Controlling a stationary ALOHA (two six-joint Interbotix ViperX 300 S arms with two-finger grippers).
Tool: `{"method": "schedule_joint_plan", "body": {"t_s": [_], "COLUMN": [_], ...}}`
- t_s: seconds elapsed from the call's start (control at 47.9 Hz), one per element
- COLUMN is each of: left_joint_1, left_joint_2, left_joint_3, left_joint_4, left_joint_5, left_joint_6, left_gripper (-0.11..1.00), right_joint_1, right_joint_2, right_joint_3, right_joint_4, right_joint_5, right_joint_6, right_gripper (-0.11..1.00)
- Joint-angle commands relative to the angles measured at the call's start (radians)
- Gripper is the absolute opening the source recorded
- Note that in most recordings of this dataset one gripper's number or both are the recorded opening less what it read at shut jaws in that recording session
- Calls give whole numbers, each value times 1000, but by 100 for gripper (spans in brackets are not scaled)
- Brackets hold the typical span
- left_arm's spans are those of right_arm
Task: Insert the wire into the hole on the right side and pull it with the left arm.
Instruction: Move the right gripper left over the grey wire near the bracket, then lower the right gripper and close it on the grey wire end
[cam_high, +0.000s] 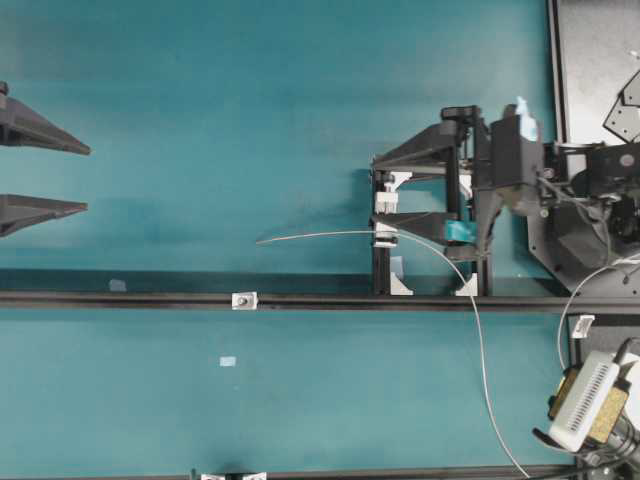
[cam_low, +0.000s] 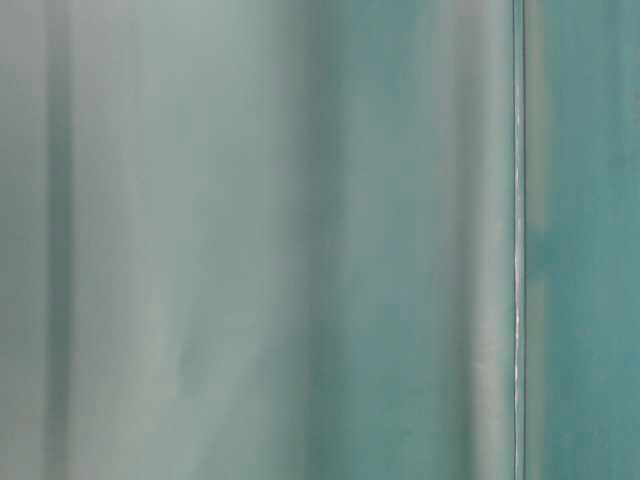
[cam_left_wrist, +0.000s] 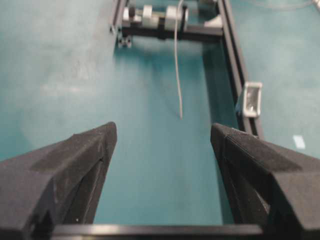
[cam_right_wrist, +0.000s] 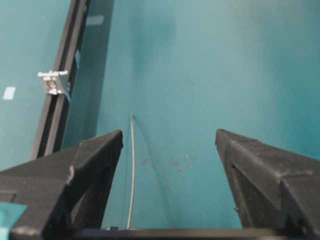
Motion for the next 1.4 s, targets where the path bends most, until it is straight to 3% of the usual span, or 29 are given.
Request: {"method": "schedule_joint_plan", "body": {"t_s": [0.0, 0.522, 1.378], "left_joint_1": [8, 11, 11], "left_joint_2": [35, 247, 419], "left_joint_3": [-12, -67, -133], "left_joint_4": [-2, -3, -2], "left_joint_5": [-3, -6, -31], "left_joint_6": [0, -2, -2], "left_gripper": [93, 93, 93], "right_joint_1": [5, 35, 37], "right_joint_2": [28, 238, 472], "right_joint_3": [-35, -109, -187], "right_joint_4": [-2, -3, -2], "right_joint_5": [-2, -5, -97], "right_joint_6": [2, 2, 2], "right_gripper": [86, 86, 86]}}
